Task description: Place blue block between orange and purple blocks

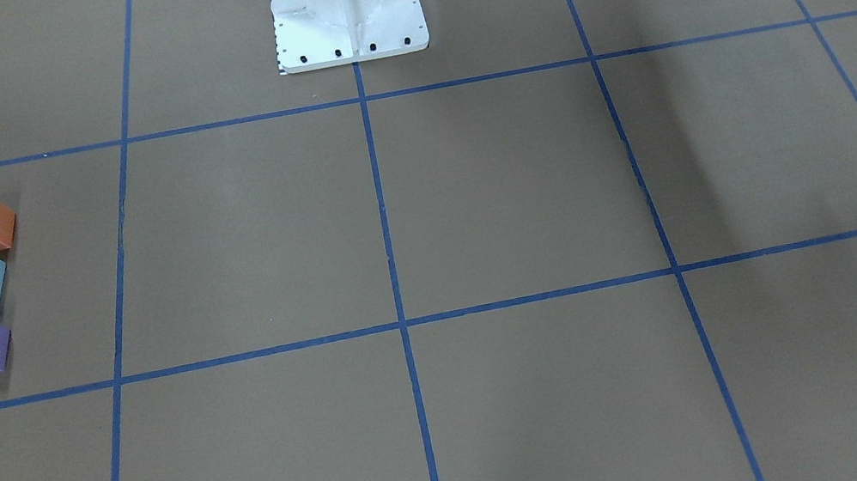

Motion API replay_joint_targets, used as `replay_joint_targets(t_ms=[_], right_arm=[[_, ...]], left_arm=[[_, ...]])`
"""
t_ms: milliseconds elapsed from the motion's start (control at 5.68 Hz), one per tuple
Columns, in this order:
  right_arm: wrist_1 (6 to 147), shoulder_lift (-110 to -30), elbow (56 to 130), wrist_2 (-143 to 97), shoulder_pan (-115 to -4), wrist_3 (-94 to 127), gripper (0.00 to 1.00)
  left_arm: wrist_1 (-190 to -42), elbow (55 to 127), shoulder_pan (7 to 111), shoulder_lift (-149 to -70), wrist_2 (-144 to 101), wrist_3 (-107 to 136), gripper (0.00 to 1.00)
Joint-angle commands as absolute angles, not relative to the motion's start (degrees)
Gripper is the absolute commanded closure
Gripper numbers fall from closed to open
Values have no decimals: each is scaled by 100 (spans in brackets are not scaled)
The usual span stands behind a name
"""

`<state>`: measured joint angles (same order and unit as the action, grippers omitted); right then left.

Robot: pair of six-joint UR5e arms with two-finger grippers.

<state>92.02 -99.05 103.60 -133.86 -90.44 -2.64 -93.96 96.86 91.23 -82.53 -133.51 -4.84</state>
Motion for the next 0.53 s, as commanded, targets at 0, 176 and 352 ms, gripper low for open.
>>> replay_joint_targets(t_ms=[0,176,352], right_arm=[[9202,-9905,10362,-13403,-9044,-264,0],[9202,-9905,10371,-13421,-9044,-264,0],[9193,-9905,10371,-13447,-9044,-264,0]], left_arm=[[-9387,9686,9123,-8253,-13351,-483,0],[-9395,9686,9123,-8253,-13351,-483,0],[-9387,9686,9123,-8253,-13351,-483,0]])
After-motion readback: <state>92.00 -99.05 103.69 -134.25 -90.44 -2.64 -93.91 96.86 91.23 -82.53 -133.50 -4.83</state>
